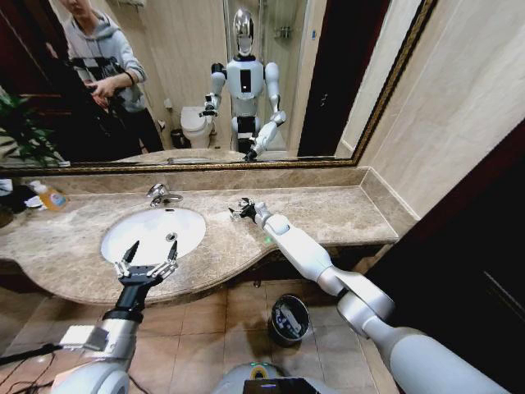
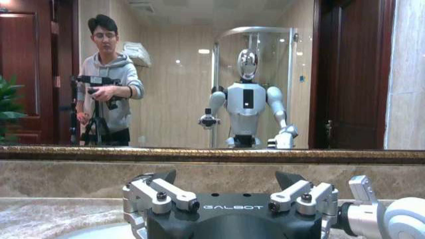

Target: Pick up the trash from the sink and place it in the trash bin.

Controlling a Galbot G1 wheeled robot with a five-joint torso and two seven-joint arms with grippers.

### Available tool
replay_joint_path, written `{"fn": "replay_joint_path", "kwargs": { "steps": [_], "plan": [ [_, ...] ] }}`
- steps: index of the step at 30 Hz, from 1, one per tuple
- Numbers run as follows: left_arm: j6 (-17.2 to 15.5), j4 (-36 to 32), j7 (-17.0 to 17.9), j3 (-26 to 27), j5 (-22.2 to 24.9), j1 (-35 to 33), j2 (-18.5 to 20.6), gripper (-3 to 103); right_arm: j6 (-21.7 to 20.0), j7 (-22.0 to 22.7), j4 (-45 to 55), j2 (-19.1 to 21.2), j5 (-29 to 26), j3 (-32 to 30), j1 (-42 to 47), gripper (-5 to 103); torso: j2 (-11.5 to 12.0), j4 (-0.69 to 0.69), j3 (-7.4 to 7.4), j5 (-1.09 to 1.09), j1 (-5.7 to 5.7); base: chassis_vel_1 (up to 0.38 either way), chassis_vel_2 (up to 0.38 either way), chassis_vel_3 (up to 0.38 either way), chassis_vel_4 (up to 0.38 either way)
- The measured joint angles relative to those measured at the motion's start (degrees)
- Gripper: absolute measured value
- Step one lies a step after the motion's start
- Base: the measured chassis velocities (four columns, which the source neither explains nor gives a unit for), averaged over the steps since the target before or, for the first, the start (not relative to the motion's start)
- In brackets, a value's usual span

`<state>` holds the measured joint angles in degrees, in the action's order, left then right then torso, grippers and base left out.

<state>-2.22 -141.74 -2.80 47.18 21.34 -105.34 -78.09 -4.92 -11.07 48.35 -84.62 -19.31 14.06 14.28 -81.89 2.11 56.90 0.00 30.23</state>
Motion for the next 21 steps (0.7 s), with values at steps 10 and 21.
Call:
{"fn": "replay_joint_path", "kwargs": {
  "steps": [10,21],
  "plan": [
    [0.00,0.00,0.00,0.00,0.00,0.00,0.00,100,-1.55,0.49,-1.42,1.66,0.87,0.06,-0.47,32,0.00,0.00,-0.01,0.00,0.00,0.000,0.000,0.000,0.000],
    [0.00,0.00,0.00,0.00,0.00,0.00,0.00,100,-2.13,1.00,2.02,3.66,-0.10,-0.18,1.35,15,0.00,0.00,0.00,0.00,0.00,0.000,0.000,0.000,0.000]
  ]
}}
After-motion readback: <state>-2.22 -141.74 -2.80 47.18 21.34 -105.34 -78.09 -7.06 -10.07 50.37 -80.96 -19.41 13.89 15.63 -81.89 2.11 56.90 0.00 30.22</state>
